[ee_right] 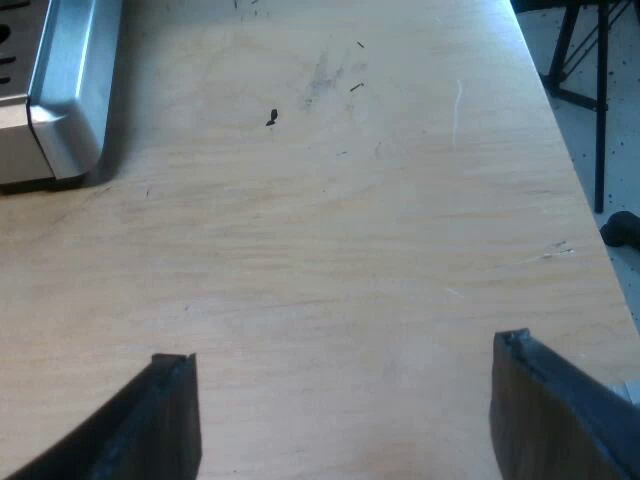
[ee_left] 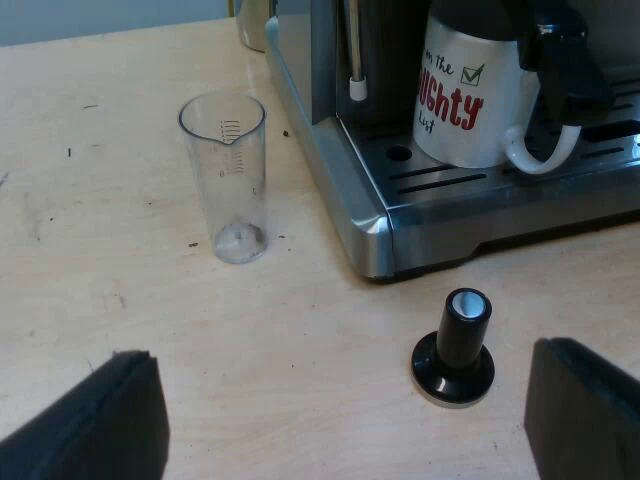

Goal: Remove mug from coffee machine

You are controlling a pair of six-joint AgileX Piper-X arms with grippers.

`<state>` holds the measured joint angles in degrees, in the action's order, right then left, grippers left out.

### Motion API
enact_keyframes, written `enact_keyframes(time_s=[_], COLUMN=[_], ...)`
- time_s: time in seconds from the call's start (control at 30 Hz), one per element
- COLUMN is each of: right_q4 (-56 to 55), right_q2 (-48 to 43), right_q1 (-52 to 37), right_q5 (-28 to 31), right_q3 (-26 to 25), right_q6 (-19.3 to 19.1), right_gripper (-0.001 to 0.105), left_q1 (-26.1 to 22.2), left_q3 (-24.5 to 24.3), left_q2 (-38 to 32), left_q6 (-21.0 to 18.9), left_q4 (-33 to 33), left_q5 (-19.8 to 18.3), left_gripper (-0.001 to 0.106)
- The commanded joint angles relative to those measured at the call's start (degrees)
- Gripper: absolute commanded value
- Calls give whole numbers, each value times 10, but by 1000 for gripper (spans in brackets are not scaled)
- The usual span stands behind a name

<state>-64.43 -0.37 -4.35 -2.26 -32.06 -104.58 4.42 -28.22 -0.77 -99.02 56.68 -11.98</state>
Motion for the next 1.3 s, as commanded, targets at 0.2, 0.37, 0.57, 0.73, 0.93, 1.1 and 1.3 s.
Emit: enact_keyframes(time_s=[0.2,0.37,0.57,0.73,0.93,1.1,1.3], right_q4=[7,8,8,8,8,8,17], right_q2=[-27,-27,-27,-20,14,74,142], right_q1=[0,0,0,0,0,0,21], right_q5=[12,12,12,12,5,-38,-82], right_q3=[-4,-4,-4,-21,-59,-104,-154], right_q6=[-1,-1,-1,-1,-1,-21,-24], right_gripper=[63,63,63,63,63,63,63], left_q1=[0,0,0,0,0,0,17], left_q3=[-1,-1,-1,-25,-55,-66,-68], left_q2=[-21,-21,-21,-15,6,33,66], left_q6=[2,2,2,-1,-1,-42,-62], left_q4=[-7,-9,-17,-18,-18,-30,-71], left_q5=[-3,-4,-27,-28,-28,-43,-67], left_gripper=[77,77,77,77,77,77,77])
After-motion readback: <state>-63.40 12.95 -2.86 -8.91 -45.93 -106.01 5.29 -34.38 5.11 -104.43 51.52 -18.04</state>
